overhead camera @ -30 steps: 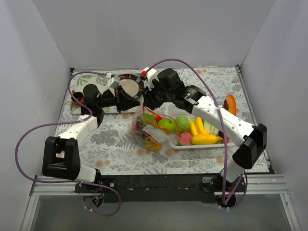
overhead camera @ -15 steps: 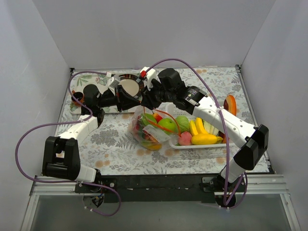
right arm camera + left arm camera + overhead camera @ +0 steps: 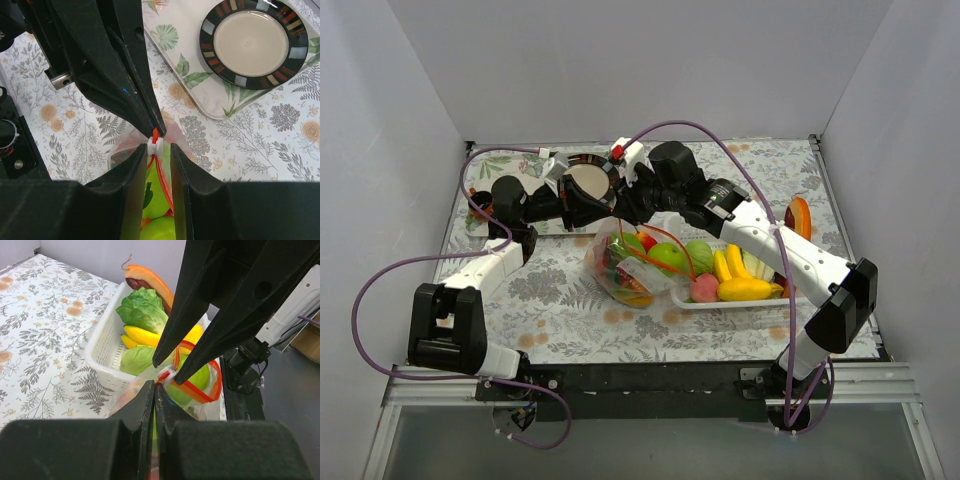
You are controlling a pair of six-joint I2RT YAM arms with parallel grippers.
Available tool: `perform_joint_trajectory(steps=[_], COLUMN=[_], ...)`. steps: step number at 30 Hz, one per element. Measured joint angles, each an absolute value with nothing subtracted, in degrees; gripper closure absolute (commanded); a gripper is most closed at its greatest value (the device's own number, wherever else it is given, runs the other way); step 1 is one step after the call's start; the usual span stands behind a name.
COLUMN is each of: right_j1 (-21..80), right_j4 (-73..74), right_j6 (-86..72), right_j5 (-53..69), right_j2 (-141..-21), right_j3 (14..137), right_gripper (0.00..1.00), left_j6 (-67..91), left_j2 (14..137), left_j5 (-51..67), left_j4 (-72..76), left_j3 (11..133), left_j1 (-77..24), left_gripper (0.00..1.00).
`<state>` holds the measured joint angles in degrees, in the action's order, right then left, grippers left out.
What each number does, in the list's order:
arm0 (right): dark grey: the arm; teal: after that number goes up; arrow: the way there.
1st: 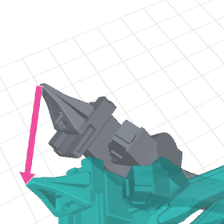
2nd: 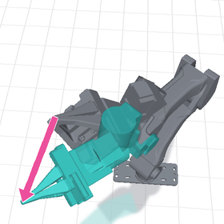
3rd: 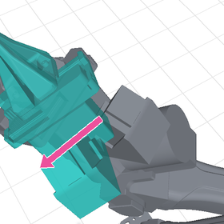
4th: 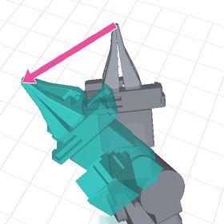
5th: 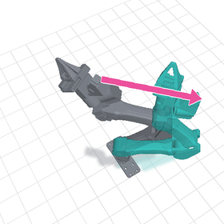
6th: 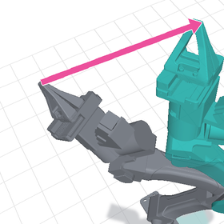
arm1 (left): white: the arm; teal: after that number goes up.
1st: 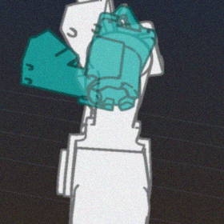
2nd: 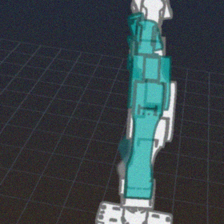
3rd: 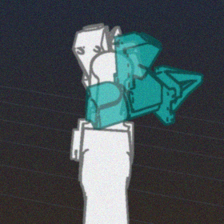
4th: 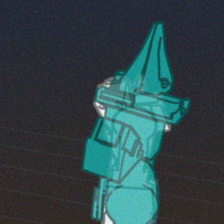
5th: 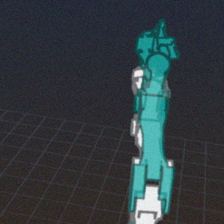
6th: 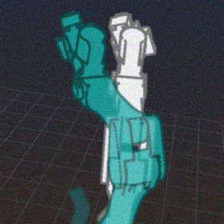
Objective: Place the food in the zip-top bag and seal the zipper
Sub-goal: Zip the zipper food storage bag at the center of the board.
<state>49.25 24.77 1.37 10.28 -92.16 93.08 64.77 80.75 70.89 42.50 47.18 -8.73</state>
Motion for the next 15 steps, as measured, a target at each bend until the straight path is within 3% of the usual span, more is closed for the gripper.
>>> perform_joint_trajectory(steps=[9,15], right_j1=[49.5,49.6], right_j4=[23.6,23.5], right_j6=[0.7,0.4], right_j5=[10.4,9.7], right_j2=[-92.9,-93.6], right_j3=[93.1,93.1], right_gripper=[0.71,0.82], left_j6=[65.5,66.0], left_j2=[80.8,80.8], left_j5=[70.7,69.9], left_j4=[42.5,42.5], left_j3=[47.2,47.1], left_j1=[-8.7,-8.8], left_gripper=[1.0,1.0])
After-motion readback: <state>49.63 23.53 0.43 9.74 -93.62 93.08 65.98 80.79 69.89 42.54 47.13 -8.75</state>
